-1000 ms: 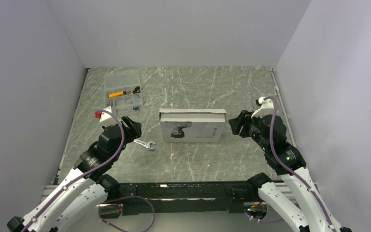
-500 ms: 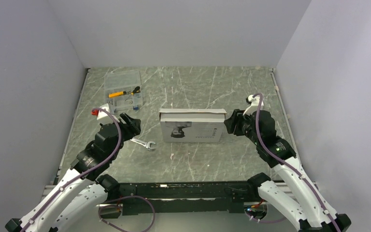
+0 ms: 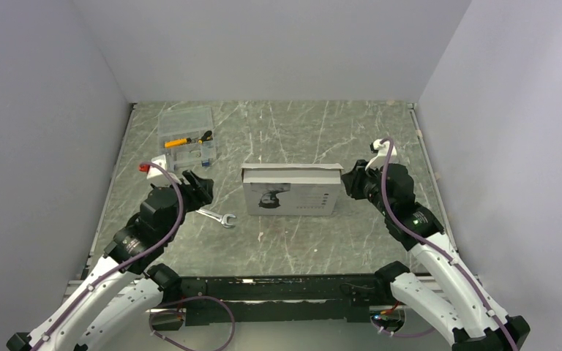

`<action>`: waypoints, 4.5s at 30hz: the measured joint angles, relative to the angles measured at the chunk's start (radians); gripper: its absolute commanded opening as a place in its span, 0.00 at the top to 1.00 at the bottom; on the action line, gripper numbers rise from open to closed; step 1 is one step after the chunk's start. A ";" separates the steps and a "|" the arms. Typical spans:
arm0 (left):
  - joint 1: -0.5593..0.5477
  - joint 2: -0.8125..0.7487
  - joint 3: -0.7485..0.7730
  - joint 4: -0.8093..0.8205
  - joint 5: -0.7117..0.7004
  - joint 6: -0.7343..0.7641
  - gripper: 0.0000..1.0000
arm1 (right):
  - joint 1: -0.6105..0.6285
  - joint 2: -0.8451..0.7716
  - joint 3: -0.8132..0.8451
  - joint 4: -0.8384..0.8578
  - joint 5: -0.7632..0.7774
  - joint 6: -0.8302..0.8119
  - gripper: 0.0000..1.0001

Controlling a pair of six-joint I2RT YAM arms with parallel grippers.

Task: Sort the hair-cutting tools
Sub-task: Close the storage box at the center of the board.

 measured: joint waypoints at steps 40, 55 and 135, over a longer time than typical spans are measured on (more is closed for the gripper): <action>0.013 0.426 0.294 0.033 0.478 0.555 0.78 | 0.016 0.004 0.038 -0.027 -0.037 -0.010 1.00; 0.020 0.438 0.294 0.048 0.493 0.549 1.00 | 0.014 0.068 0.122 -0.098 -0.074 0.089 1.00; 0.141 0.516 0.400 0.003 0.691 0.155 1.00 | 0.016 -0.001 -0.018 0.020 -0.008 0.072 1.00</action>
